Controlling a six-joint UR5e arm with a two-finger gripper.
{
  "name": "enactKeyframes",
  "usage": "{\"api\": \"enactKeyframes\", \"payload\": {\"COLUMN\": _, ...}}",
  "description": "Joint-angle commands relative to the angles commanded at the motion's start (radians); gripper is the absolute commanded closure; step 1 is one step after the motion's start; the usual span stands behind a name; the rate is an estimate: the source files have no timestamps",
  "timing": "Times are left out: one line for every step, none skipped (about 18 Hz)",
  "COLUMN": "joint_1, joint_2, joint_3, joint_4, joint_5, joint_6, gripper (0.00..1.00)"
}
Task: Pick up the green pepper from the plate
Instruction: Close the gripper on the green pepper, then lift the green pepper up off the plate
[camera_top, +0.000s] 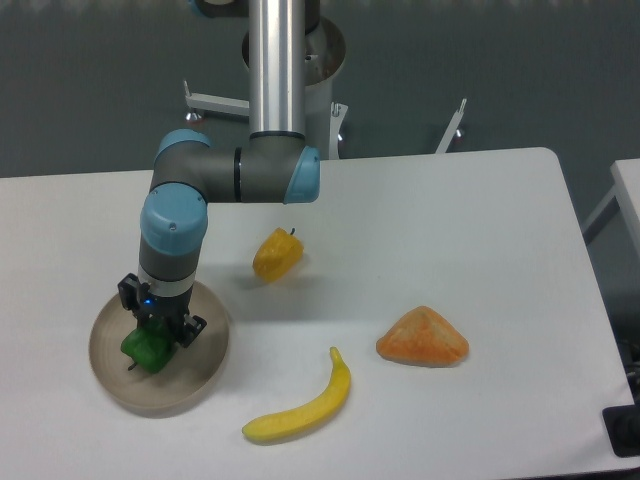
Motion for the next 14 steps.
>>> {"api": "enactKeyframes", "payload": {"joint_1": 0.003, "joint_2": 0.011, "joint_3": 0.003, "joint_4": -0.003, "joint_5": -0.001, "joint_6": 0.028, "gripper": 0.57}}
{"api": "enactKeyframes", "payload": {"joint_1": 0.014, "joint_2": 0.024, "joint_3": 0.003, "joint_4": -0.006, "joint_5": 0.0, "joint_6": 0.052, "gripper": 0.57}}
{"api": "enactKeyframes", "payload": {"joint_1": 0.028, "joint_2": 0.034, "joint_3": 0.005, "joint_4": -0.011, "joint_5": 0.0, "joint_6": 0.075, "gripper": 0.57}}
{"api": "enactKeyframes", "payload": {"joint_1": 0.046, "joint_2": 0.046, "joint_3": 0.003, "joint_4": -0.012, "joint_5": 0.002, "joint_6": 0.094, "gripper": 0.57}}
{"api": "enactKeyframes", "payload": {"joint_1": 0.055, "joint_2": 0.058, "joint_3": 0.0, "joint_4": -0.014, "joint_5": 0.008, "joint_6": 0.117, "gripper": 0.57}}
{"api": "enactKeyframes", "payload": {"joint_1": 0.064, "joint_2": 0.074, "joint_3": -0.001, "joint_4": -0.014, "joint_5": 0.014, "joint_6": 0.144, "gripper": 0.57}}
{"api": "enactKeyframes", "payload": {"joint_1": 0.089, "joint_2": 0.092, "joint_3": -0.008, "joint_4": -0.015, "joint_5": 0.017, "joint_6": 0.173, "gripper": 0.57}}
{"api": "enactKeyframes", "payload": {"joint_1": 0.115, "joint_2": 0.107, "joint_3": -0.012, "joint_4": -0.017, "joint_5": 0.02, "joint_6": 0.198, "gripper": 0.57}}
{"api": "enactKeyframes", "payload": {"joint_1": 0.13, "joint_2": 0.114, "joint_3": -0.008, "joint_4": -0.029, "joint_5": 0.021, "joint_6": 0.219, "gripper": 0.57}}
{"api": "enactKeyframes", "payload": {"joint_1": 0.146, "joint_2": 0.117, "joint_3": -0.003, "joint_4": -0.046, "joint_5": 0.029, "joint_6": 0.245, "gripper": 0.57}}
{"api": "enactKeyframes", "payload": {"joint_1": 0.17, "joint_2": 0.127, "joint_3": 0.002, "joint_4": -0.061, "joint_5": 0.038, "joint_6": 0.278, "gripper": 0.57}}
{"api": "enactKeyframes", "payload": {"joint_1": 0.199, "joint_2": 0.144, "joint_3": 0.003, "joint_4": -0.074, "joint_5": 0.044, "joint_6": 0.313, "gripper": 0.57}}
{"api": "enactKeyframes", "payload": {"joint_1": 0.218, "joint_2": 0.153, "joint_3": 0.006, "joint_4": -0.086, "joint_5": 0.054, "joint_6": 0.343, "gripper": 0.57}}
{"api": "enactKeyframes", "payload": {"joint_1": 0.233, "joint_2": 0.155, "joint_3": 0.012, "joint_4": -0.095, "joint_5": 0.064, "joint_6": 0.368, "gripper": 0.57}}
